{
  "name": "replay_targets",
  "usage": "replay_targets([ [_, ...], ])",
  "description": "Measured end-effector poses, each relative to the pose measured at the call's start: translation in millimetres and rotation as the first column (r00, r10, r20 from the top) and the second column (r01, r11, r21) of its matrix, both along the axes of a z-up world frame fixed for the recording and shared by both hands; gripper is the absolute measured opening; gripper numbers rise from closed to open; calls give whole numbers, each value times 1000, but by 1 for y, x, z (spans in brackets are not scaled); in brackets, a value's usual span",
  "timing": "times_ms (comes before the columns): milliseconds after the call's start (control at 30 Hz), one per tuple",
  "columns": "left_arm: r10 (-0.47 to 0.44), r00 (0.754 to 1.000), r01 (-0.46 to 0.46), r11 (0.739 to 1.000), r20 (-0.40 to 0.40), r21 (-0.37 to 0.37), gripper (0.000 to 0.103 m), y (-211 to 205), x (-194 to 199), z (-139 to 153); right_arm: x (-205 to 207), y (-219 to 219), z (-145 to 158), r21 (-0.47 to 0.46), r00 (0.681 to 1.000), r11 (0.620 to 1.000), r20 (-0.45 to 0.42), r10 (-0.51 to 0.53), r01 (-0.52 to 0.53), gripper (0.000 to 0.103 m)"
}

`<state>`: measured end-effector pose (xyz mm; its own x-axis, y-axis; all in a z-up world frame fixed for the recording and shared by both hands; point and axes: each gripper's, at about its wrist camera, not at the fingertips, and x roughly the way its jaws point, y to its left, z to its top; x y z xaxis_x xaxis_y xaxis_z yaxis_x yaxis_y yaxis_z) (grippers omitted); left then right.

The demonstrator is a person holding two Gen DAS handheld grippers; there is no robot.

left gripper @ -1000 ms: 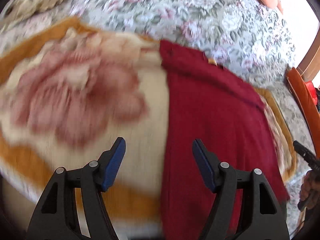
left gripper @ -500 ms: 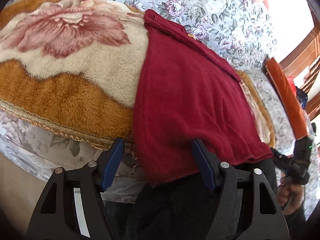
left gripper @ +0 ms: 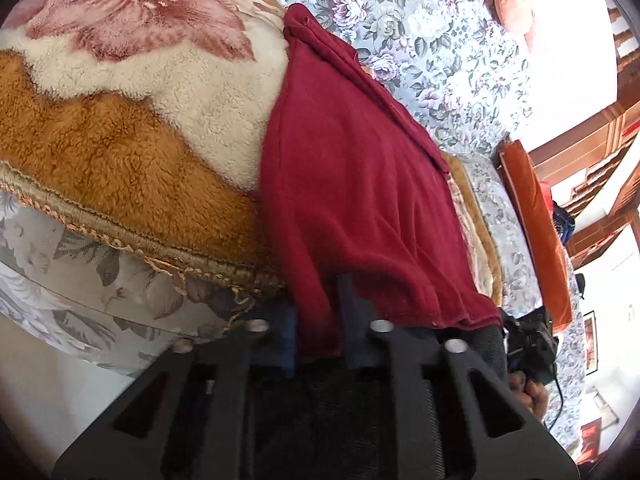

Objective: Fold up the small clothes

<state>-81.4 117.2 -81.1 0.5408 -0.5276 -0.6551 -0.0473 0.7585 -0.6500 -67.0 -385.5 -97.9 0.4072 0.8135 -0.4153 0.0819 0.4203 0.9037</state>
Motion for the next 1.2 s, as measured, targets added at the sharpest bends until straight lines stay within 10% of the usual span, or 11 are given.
replay_targets([
  [133,4,1000,-4,1000,30,30,12,-2,-1,6,-5,10,28,-132,984,990,164,72,-50,21],
  [700,25,991,-45,988,134,149,6,-2,-27,39,-26,37,92,-549,885,835,372,280,-34,6],
  [1033,-17,976,-11,991,217,130,5,-16,-97,86,-75,8,141,-550,842,831,406,356,-85,6],
  [1200,45,968,-42,999,247,-18,5,-14,-111,97,-89,-27,160,-433,858,896,421,295,-96,6],
])
